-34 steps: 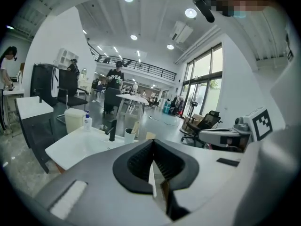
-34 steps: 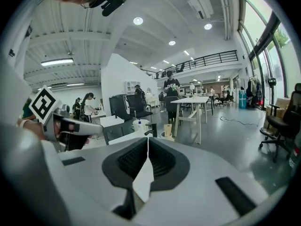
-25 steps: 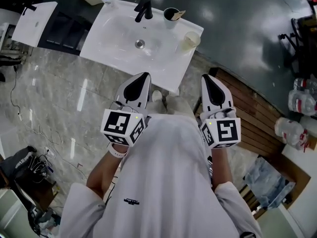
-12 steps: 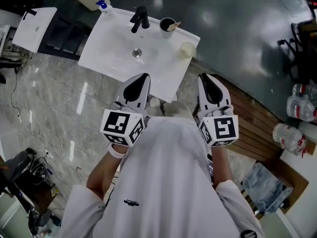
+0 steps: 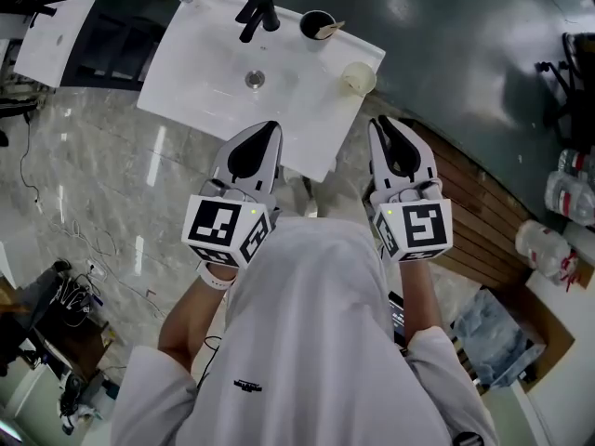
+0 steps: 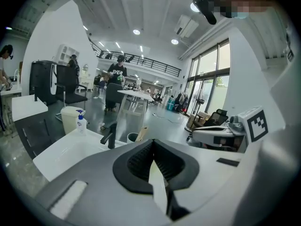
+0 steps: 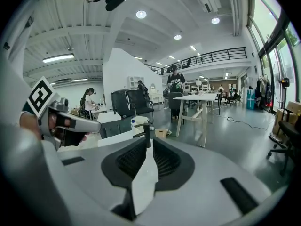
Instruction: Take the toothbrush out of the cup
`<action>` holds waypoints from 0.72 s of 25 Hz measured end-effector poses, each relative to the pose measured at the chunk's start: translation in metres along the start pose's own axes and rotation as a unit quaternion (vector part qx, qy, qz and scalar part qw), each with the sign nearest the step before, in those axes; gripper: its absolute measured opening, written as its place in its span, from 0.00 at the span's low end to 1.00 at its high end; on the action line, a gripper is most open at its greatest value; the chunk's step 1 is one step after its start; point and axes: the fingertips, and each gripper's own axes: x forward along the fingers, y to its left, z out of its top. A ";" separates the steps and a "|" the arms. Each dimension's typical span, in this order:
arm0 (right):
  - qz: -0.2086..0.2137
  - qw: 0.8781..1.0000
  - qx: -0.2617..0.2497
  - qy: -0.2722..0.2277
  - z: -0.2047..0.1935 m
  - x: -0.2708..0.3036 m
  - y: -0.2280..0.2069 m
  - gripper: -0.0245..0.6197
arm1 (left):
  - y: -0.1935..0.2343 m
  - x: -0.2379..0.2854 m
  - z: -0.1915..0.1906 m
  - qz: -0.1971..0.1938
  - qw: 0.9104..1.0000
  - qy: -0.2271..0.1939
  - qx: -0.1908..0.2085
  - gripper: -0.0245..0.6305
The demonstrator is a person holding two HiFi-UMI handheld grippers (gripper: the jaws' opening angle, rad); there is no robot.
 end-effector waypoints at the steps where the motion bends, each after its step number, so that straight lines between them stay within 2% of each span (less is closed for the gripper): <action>1: 0.001 1.000 -0.001 0.001 -0.002 0.005 -0.002 0.05 | 0.002 0.004 -0.001 0.000 1.000 0.002 -0.001 0.05; 9: 0.008 0.999 -0.014 0.031 -0.031 0.040 -0.016 0.06 | 0.014 0.027 -0.018 0.005 1.000 0.025 -0.004 0.05; 13: 0.014 0.999 -0.018 0.042 -0.041 0.054 -0.019 0.15 | 0.022 0.032 -0.026 0.009 0.999 0.036 -0.006 0.05; 18: 0.020 0.998 -0.023 0.056 -0.052 0.071 -0.021 0.16 | 0.029 0.041 -0.035 0.012 0.999 0.048 -0.014 0.05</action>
